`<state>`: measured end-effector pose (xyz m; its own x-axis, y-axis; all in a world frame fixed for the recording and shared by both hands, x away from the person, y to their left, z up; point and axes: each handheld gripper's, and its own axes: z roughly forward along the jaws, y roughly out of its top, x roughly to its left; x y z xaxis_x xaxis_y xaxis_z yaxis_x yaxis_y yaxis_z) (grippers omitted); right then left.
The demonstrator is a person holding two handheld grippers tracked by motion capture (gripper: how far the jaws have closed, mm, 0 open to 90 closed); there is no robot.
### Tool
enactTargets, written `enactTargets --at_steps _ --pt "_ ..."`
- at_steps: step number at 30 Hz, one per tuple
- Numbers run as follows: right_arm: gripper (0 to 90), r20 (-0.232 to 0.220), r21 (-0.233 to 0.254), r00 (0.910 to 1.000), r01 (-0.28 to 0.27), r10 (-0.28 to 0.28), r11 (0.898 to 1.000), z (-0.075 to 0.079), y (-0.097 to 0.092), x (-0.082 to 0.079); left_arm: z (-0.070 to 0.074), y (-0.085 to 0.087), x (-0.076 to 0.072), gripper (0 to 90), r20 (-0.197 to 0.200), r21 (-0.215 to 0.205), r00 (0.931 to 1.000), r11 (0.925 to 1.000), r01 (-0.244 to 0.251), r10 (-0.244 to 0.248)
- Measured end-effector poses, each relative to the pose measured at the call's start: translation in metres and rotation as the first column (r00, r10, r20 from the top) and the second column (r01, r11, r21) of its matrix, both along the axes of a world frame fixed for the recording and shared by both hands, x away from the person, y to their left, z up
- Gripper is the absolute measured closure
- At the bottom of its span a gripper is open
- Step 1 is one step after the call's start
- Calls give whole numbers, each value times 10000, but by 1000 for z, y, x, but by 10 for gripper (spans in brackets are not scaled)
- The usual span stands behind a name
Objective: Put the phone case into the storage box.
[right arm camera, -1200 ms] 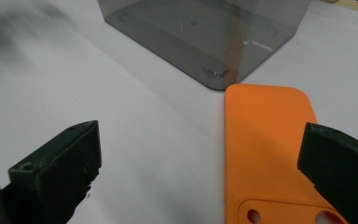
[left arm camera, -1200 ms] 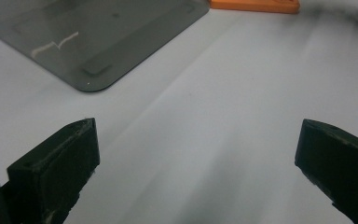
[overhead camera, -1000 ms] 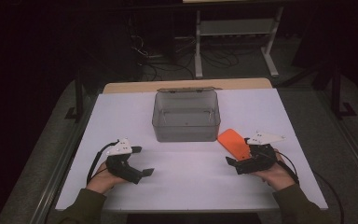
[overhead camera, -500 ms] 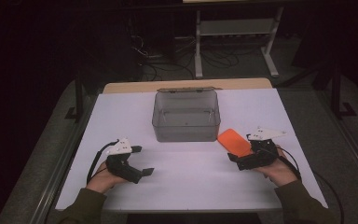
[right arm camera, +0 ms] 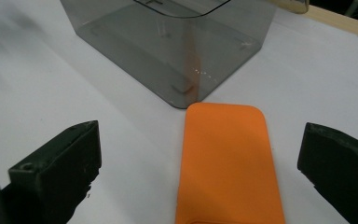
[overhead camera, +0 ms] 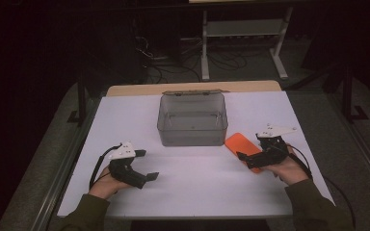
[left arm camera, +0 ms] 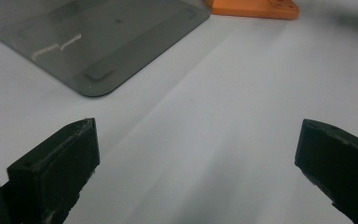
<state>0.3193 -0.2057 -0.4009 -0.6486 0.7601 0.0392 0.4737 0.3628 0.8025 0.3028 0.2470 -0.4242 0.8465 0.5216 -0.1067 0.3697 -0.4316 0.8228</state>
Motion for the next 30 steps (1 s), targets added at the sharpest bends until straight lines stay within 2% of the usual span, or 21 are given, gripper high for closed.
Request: enactTargets --at_steps 12,30 --pt "0 -62 -28 9999 112 -112 9999 4 -7 10 0 -1 0 0 -27 53 10000 10000 49 -49" --pt "0 -145 1 9993 351 -351 9994 9 -9 34 1 -2 1 0 -3 22 10000 10000 2 -2"
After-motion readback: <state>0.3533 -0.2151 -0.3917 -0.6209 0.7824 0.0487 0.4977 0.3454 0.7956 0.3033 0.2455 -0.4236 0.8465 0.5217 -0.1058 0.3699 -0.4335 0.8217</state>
